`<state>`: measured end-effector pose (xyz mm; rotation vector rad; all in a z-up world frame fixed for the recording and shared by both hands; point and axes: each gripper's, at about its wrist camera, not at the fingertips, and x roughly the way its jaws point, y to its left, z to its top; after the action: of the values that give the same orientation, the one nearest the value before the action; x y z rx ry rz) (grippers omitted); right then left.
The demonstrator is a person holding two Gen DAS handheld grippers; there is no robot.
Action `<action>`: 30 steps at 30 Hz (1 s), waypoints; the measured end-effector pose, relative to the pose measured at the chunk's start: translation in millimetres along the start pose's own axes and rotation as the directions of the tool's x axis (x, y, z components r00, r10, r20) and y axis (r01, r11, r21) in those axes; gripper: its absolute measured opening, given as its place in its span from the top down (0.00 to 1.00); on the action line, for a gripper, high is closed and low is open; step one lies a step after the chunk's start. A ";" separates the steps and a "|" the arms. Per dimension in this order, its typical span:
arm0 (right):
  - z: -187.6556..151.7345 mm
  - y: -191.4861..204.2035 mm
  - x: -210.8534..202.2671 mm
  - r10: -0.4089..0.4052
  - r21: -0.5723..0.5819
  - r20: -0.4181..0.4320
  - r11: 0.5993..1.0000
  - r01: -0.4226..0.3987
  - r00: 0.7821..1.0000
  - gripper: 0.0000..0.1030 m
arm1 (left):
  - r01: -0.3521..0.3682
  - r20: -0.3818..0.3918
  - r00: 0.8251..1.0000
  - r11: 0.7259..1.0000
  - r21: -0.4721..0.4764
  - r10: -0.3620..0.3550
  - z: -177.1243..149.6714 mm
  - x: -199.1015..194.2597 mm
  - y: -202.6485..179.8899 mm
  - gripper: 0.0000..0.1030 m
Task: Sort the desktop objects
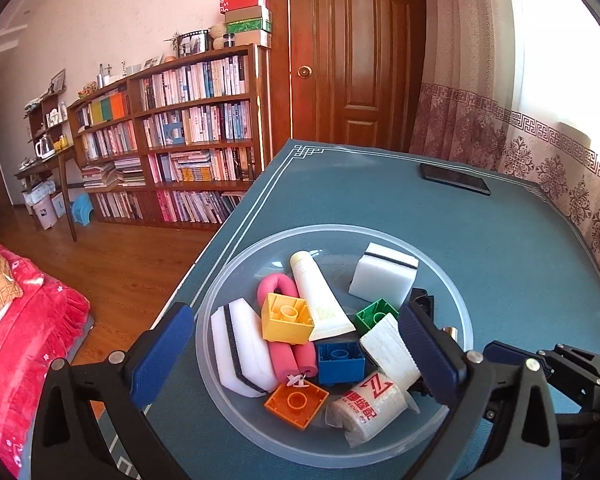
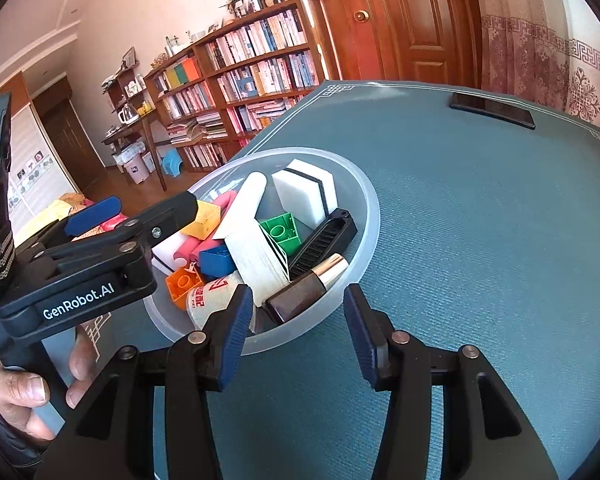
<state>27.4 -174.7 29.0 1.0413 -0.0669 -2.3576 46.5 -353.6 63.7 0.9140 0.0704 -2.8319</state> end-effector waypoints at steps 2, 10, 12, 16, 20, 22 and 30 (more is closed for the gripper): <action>-1.5 -2.6 -1.1 -0.008 0.013 -0.001 1.000 0.008 1.000 0.46 | -0.004 -0.002 1.000 1.000 -0.005 0.004 -1.9 -0.9 1.6 0.00; -2.1 1.8 -4.7 -0.048 -0.013 -0.001 0.999 0.047 0.999 0.34 | -0.004 0.004 1.000 1.000 -0.008 0.004 -7.7 -10.2 2.4 0.00; -2.3 4.8 -5.6 -0.058 -0.026 0.001 0.998 0.058 0.998 0.29 | -0.005 0.003 1.000 1.000 -0.006 0.005 -10.1 -12.7 3.0 0.00; -2.5 8.6 -5.1 -0.047 -0.039 -0.005 0.998 0.047 0.999 0.25 | -0.014 -0.001 1.000 1.000 -0.003 0.014 -14.4 -16.3 5.8 0.00; -3.2 13.6 -3.5 -0.049 -0.059 -0.011 0.997 0.048 0.999 0.21 | -0.025 -0.007 1.000 1.000 -0.003 0.025 -18.8 -18.2 9.6 0.00; -3.4 15.7 -3.4 -0.048 -0.064 -0.012 0.997 0.047 0.999 0.21 | -0.029 -0.011 1.000 1.000 -0.004 0.029 -19.9 -18.0 10.7 0.00; -4.0 18.8 -1.3 -0.072 -0.075 -0.018 0.995 0.071 0.997 0.21 | -0.037 -0.018 0.999 0.999 -0.011 0.036 -23.3 -19.0 15.2 0.00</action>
<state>39.7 -189.1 31.9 1.0483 0.0670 -2.3931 77.7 -363.6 56.0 0.9280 0.0714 -2.7875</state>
